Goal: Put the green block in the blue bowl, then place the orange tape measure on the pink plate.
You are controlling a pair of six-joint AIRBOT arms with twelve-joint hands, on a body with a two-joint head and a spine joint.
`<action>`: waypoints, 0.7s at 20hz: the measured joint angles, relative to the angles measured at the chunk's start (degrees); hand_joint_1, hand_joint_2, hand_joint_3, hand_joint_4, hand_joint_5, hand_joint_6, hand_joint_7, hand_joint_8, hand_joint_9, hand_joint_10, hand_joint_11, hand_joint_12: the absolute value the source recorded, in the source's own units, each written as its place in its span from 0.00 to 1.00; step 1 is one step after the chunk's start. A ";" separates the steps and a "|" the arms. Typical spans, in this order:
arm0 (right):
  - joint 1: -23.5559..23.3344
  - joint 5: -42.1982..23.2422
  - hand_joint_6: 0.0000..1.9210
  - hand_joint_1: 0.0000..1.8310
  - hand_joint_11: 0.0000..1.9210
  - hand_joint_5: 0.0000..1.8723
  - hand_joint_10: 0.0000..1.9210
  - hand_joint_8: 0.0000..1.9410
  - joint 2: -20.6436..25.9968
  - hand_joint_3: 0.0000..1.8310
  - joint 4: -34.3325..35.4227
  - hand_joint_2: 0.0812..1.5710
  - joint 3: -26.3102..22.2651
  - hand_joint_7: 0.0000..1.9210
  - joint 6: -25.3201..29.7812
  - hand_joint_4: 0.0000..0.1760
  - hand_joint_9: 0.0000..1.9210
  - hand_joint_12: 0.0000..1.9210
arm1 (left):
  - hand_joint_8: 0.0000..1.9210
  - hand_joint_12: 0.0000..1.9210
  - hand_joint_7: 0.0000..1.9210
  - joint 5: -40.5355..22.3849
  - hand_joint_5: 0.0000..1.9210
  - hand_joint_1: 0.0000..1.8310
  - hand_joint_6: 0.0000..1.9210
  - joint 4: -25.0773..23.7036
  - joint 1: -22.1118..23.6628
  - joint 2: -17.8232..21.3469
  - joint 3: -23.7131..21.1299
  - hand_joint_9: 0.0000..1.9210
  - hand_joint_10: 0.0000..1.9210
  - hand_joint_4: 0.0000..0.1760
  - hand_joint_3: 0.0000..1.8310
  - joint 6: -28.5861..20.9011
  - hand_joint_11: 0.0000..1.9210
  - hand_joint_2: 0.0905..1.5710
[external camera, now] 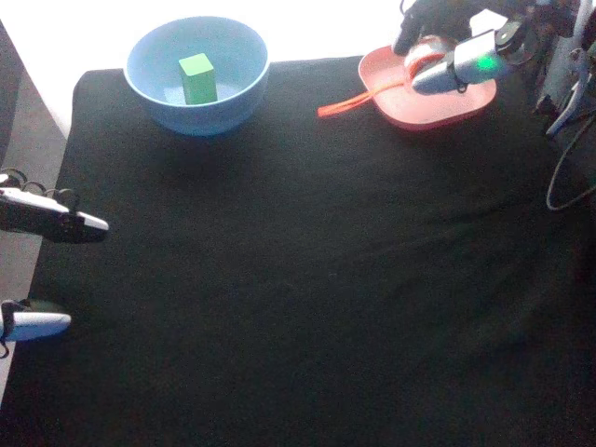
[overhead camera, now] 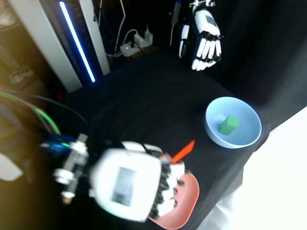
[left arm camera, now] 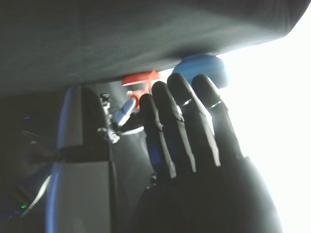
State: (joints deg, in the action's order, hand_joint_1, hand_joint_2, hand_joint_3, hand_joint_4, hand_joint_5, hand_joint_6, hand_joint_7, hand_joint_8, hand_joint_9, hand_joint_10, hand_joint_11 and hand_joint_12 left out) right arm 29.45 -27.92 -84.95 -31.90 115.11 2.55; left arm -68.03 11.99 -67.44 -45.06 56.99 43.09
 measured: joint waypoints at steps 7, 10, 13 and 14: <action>-0.55 0.83 0.00 0.37 0.00 0.00 0.01 0.00 0.02 0.00 -0.87 0.49 -0.50 0.00 0.61 1.00 0.01 0.50 | 0.01 0.71 0.44 0.76 0.43 0.59 0.00 -0.20 0.00 -0.55 0.13 0.28 0.32 0.00 0.00 -0.52 0.07 0.62; -0.59 -2.84 0.00 0.35 0.00 0.00 0.00 0.00 3.26 0.00 1.07 0.48 -7.13 0.00 0.70 1.00 0.00 0.01 | 0.01 0.71 0.44 -0.13 0.42 0.60 0.00 0.39 -0.44 -0.55 0.00 0.28 0.32 0.00 0.00 -0.68 0.06 0.62; -0.09 -13.46 0.00 0.36 0.00 0.00 0.00 0.00 11.80 0.00 5.05 0.46 -17.09 0.00 0.83 1.00 0.00 0.00 | 0.00 0.70 0.40 -2.71 0.39 0.58 0.00 1.60 -1.55 -0.48 -0.76 0.24 0.33 0.00 0.00 -0.68 0.06 0.63; 1.31 -18.01 0.00 0.37 0.00 0.00 0.00 0.00 14.67 0.00 8.74 0.47 -19.63 0.00 0.85 1.00 0.00 0.00 | 0.00 0.71 0.38 -3.76 0.37 0.56 0.00 2.03 -2.10 -0.35 -1.18 0.23 0.33 0.00 0.00 -0.68 0.06 0.64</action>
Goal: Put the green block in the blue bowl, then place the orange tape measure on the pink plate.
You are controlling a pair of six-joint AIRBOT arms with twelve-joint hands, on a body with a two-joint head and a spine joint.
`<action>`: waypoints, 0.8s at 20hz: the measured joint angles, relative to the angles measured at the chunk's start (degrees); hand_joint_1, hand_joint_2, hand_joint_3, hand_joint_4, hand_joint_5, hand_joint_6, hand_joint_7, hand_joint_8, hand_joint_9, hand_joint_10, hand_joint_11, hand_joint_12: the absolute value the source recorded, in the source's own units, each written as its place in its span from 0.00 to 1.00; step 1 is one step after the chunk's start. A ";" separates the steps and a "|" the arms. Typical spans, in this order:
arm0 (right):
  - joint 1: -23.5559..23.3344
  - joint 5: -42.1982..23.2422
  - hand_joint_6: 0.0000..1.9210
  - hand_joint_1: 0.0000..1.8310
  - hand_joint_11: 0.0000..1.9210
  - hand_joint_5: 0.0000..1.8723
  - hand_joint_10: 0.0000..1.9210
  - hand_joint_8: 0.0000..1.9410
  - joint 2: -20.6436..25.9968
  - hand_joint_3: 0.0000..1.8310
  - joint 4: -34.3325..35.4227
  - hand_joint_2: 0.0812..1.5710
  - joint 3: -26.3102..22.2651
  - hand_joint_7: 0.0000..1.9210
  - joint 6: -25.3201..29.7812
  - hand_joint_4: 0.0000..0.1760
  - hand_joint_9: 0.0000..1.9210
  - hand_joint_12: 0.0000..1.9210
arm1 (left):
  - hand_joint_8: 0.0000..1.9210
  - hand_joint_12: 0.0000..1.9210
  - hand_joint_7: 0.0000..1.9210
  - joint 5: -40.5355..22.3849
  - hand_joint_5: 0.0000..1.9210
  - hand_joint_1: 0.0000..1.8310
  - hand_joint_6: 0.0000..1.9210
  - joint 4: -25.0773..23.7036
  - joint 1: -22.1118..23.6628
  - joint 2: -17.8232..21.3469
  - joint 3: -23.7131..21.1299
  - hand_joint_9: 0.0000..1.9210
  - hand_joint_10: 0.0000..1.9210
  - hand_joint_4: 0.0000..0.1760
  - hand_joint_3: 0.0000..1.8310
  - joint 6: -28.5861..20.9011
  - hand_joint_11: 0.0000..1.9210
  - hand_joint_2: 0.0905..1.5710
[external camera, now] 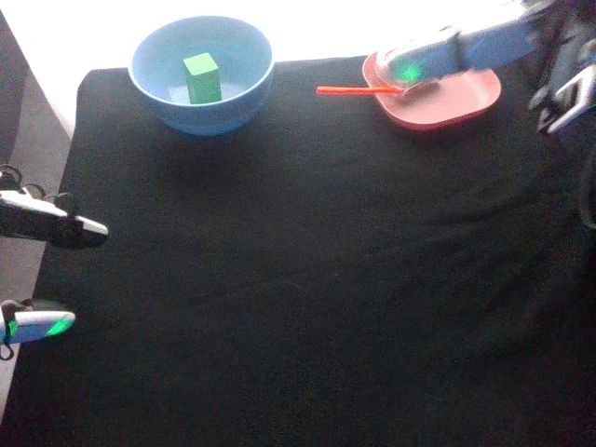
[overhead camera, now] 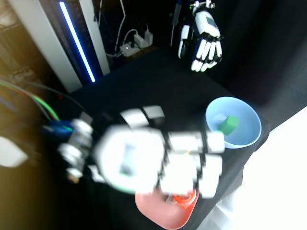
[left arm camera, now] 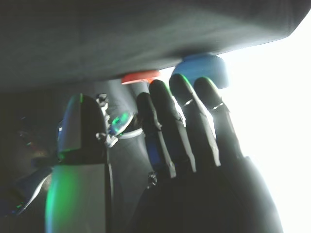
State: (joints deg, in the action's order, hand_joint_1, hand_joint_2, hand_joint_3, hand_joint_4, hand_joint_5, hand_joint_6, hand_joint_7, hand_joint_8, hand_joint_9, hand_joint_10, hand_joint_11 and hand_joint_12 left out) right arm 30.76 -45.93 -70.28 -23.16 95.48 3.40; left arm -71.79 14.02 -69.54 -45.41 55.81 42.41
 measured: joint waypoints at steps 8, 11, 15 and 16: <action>20.70 -28.89 0.00 0.43 0.00 0.00 0.00 0.00 15.80 0.00 17.20 0.47 -20.61 0.00 -5.84 1.00 0.00 0.00 | 0.00 0.63 0.20 -14.34 0.17 0.42 0.00 2.84 -1.40 1.51 -1.49 0.23 0.04 0.00 0.00 0.00 0.00 0.71; 28.61 -37.03 0.00 0.36 0.00 0.00 0.00 0.00 14.95 0.01 24.85 0.52 -23.19 0.01 -6.03 0.73 0.00 0.00 | 0.00 0.61 0.17 -19.61 0.11 0.29 0.00 4.13 -1.53 0.22 -1.60 0.19 0.02 0.01 0.00 0.00 0.00 0.71; 35.30 -44.78 0.01 0.45 0.00 0.02 0.00 0.00 13.16 0.00 33.83 0.54 -25.68 0.01 -6.10 0.99 0.00 0.00 | 0.00 0.51 0.02 -19.98 0.01 0.16 0.00 2.14 -0.59 -1.73 -1.95 0.09 0.00 0.32 0.00 0.24 0.00 0.70; 36.70 -46.34 0.00 0.41 0.00 0.00 0.00 0.00 13.03 0.00 36.02 0.54 -26.01 0.00 -6.10 1.00 0.00 0.00 | 0.00 0.42 0.00 -19.89 0.00 0.15 0.00 1.88 -0.44 -2.34 -1.95 0.05 0.00 0.39 0.00 0.20 0.00 0.69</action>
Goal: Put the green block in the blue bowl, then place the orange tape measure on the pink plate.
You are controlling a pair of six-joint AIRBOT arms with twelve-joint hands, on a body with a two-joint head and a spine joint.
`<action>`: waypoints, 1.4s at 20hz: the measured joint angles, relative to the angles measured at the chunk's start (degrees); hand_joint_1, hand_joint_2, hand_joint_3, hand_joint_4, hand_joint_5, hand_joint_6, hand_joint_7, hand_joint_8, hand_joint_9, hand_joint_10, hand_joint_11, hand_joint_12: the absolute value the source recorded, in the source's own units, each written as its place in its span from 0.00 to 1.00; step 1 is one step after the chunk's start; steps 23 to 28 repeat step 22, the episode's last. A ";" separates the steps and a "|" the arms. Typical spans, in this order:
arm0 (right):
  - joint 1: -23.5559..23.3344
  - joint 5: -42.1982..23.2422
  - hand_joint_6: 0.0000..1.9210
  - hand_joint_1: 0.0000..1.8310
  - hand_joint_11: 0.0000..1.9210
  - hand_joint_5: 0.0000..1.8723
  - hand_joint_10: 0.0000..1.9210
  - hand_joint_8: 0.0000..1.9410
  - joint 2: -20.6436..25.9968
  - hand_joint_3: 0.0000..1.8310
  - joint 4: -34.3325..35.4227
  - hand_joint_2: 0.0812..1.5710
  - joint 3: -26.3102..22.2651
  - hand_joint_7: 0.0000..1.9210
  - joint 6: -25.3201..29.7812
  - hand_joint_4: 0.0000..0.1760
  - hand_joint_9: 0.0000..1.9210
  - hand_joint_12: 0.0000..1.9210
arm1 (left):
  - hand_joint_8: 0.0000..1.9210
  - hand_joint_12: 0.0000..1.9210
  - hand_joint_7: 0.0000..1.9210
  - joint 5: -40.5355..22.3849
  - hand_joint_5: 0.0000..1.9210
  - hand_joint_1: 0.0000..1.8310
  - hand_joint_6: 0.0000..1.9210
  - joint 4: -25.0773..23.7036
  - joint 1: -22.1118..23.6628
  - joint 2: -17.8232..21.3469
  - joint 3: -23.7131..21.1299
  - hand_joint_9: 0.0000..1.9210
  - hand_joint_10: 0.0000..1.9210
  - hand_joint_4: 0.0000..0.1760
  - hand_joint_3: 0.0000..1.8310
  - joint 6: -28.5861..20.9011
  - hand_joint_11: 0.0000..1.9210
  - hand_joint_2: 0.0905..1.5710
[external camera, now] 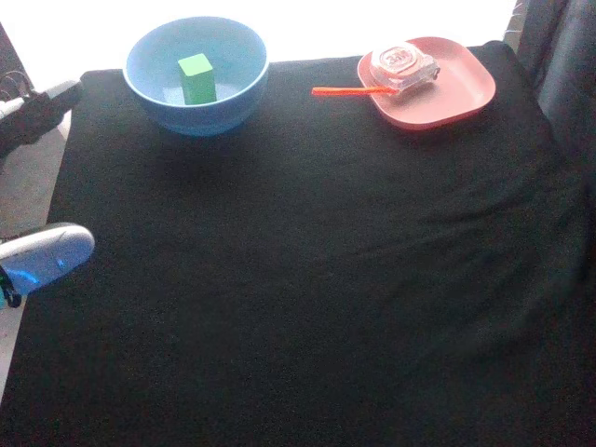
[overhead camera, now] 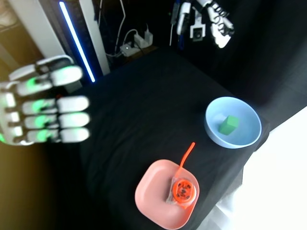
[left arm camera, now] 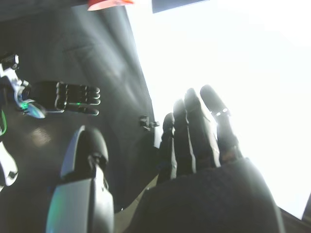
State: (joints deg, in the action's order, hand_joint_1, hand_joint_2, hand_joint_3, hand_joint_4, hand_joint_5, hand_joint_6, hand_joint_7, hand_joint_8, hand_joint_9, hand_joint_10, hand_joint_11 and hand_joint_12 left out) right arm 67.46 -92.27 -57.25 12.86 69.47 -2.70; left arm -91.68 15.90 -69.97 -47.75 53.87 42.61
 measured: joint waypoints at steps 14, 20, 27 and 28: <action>1.36 -1.57 0.00 0.32 0.00 0.01 0.00 0.00 0.31 0.00 0.52 0.62 0.63 0.00 0.00 0.69 0.00 0.00 | 0.00 0.01 0.00 0.15 0.00 0.02 0.00 -1.84 7.76 -2.08 2.56 0.00 0.00 1.00 0.00 -0.35 0.02 0.71; -5.05 -2.40 0.02 0.43 0.00 0.09 0.00 0.00 5.53 0.00 -9.42 0.74 -2.38 0.00 -4.72 0.17 0.02 0.39 | 0.06 0.73 0.20 -1.97 0.07 0.20 0.03 -11.26 15.87 0.55 1.29 0.21 0.09 0.77 0.00 6.29 0.02 0.71; -6.21 -3.82 0.01 0.34 0.00 0.03 0.00 0.00 5.64 0.00 -10.51 0.73 -2.67 0.00 -5.27 0.40 0.01 0.31 | 0.05 0.71 0.23 -1.33 0.10 0.12 0.04 -11.28 15.56 0.76 1.29 0.21 0.08 0.54 0.00 6.91 0.01 0.77; -6.21 -3.82 0.01 0.34 0.00 0.03 0.00 0.00 5.64 0.00 -10.51 0.73 -2.67 0.00 -5.27 0.40 0.01 0.31 | 0.05 0.71 0.23 -1.33 0.10 0.12 0.04 -11.28 15.56 0.76 1.29 0.21 0.08 0.54 0.00 6.91 0.01 0.77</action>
